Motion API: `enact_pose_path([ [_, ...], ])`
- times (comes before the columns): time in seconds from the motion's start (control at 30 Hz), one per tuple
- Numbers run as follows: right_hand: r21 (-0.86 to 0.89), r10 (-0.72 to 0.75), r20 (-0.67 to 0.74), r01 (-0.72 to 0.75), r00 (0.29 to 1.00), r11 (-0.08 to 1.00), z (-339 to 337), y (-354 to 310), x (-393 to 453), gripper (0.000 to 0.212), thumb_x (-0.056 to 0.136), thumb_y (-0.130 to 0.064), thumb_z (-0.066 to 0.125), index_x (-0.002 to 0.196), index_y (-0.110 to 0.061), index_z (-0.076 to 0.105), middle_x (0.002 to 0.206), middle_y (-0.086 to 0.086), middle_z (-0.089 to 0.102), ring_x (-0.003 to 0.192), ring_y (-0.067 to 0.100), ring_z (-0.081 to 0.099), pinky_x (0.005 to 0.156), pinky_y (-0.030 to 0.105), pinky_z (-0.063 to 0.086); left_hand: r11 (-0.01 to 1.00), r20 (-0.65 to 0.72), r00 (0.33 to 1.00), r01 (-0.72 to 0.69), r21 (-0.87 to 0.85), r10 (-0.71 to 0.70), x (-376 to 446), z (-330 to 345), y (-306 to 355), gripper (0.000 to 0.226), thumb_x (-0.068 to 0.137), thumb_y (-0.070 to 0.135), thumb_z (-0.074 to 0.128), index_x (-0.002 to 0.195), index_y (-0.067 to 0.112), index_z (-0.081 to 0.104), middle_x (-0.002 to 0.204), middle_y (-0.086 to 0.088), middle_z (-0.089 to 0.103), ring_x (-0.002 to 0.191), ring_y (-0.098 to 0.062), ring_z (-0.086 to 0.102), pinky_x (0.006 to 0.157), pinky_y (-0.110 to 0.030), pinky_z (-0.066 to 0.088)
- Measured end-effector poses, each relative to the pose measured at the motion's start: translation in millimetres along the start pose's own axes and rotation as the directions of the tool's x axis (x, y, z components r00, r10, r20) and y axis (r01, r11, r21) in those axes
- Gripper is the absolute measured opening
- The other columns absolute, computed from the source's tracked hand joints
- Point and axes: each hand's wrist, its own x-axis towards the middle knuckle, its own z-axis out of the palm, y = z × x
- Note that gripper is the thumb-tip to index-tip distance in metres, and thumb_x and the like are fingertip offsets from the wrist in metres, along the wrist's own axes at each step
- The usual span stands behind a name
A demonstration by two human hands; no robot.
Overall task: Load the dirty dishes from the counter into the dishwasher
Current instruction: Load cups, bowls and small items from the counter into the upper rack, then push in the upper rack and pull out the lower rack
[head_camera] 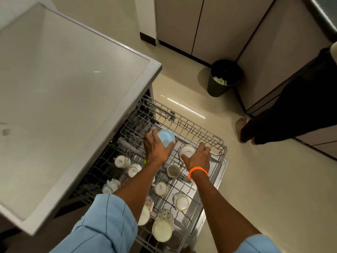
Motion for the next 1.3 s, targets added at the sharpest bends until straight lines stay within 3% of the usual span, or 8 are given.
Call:
enact_pose_path([
  [0.13,0.013,-0.032,0.066,0.031,0.997,0.999,-27,-10,-14,0.074,0.075,-0.040,0.082,0.131,-0.013,0.042,0.129,0.014,0.044,0.120,0.033,0.047,0.092,0.041,0.049,0.995,0.021,0.996,0.091,-0.039,-0.091,-33,-23,6,0.099,0.086,0.060,0.068,0.157,0.019,0.014,0.158,-0.017,0.016,0.143,-0.040,0.023,0.112,-0.053,0.035],
  [0.4,0.049,-0.157,0.242,0.149,0.958,0.988,-47,-4,-17,0.080,0.076,-0.042,0.080,0.139,-0.011,0.042,0.135,0.016,0.045,0.123,0.037,0.050,0.099,0.045,0.049,0.959,0.006,0.961,0.275,-0.065,-0.275,-85,-22,10,0.094,0.085,0.067,0.065,0.152,0.016,0.024,0.149,-0.021,0.031,0.134,-0.043,0.038,0.104,-0.055,0.044],
  [0.67,-0.006,-0.348,0.443,0.391,0.826,0.920,-84,32,-22,0.064,0.079,-0.035,0.078,0.129,-0.007,0.050,0.146,0.021,0.041,0.120,0.040,0.054,0.095,0.043,0.049,0.782,0.013,0.797,0.596,-0.180,-0.604,-163,16,42,0.097,0.091,0.067,0.056,0.159,0.010,0.017,0.160,-0.026,0.020,0.146,-0.046,0.025,0.115,-0.056,0.032],
  [0.87,0.022,-0.407,0.546,0.474,0.732,0.881,-103,72,-33,0.062,0.081,-0.030,0.076,0.134,-0.012,0.050,0.131,0.016,0.051,0.115,0.037,0.057,0.093,0.041,0.049,0.646,0.071,0.694,0.699,-0.308,-0.717,-224,54,67,0.086,0.090,0.065,0.057,0.152,0.012,0.029,0.156,-0.021,0.026,0.143,-0.041,0.028,0.111,-0.054,0.035],
  [1.07,-0.011,-0.312,0.640,0.414,0.702,0.910,-104,104,-43,0.051,0.089,-0.030,0.070,0.131,-0.008,0.052,0.134,0.016,0.052,0.120,0.034,0.055,0.099,0.038,0.045,0.540,0.105,0.637,0.720,-0.437,-0.764,-264,78,74,0.077,0.093,0.063,0.056,0.148,0.012,0.039,0.146,-0.021,0.040,0.134,-0.040,0.040,0.106,-0.046,0.038],
  [1.17,-0.032,-0.223,0.652,0.320,0.725,0.947,-93,119,-47,0.039,0.091,-0.026,0.066,0.124,-0.006,0.059,0.128,0.016,0.060,0.118,0.033,0.057,0.099,0.036,0.045,0.369,0.247,0.592,0.722,-0.585,-0.767,-272,94,66,0.085,0.086,0.072,0.054,0.140,0.007,0.051,0.138,-0.018,0.056,0.124,-0.034,0.055,0.101,-0.038,0.047],
  [1.23,-0.043,-0.152,0.666,0.241,0.730,0.970,-87,126,-45,0.029,0.092,-0.023,0.060,0.114,-0.005,0.063,0.122,0.017,0.065,0.112,0.034,0.060,0.098,0.039,0.050,0.226,0.406,0.546,0.758,-0.612,-0.733,-277,102,67,0.075,0.091,0.063,0.058,0.139,0.005,0.053,0.134,-0.017,0.060,0.118,-0.033,0.060,0.094,-0.037,0.052],
  [1.3,-0.065,-0.089,0.692,0.184,0.716,0.981,-75,133,-44,0.030,0.095,-0.020,0.053,0.117,-0.003,0.063,0.122,0.018,0.066,0.110,0.037,0.062,0.095,0.044,0.053,0.150,0.532,0.515,0.798,-0.583,-0.672,-283,116,63,0.066,0.092,0.057,0.060,0.133,0.005,0.056,0.122,-0.016,0.064,0.108,-0.031,0.064,0.088,-0.038,0.056],
])
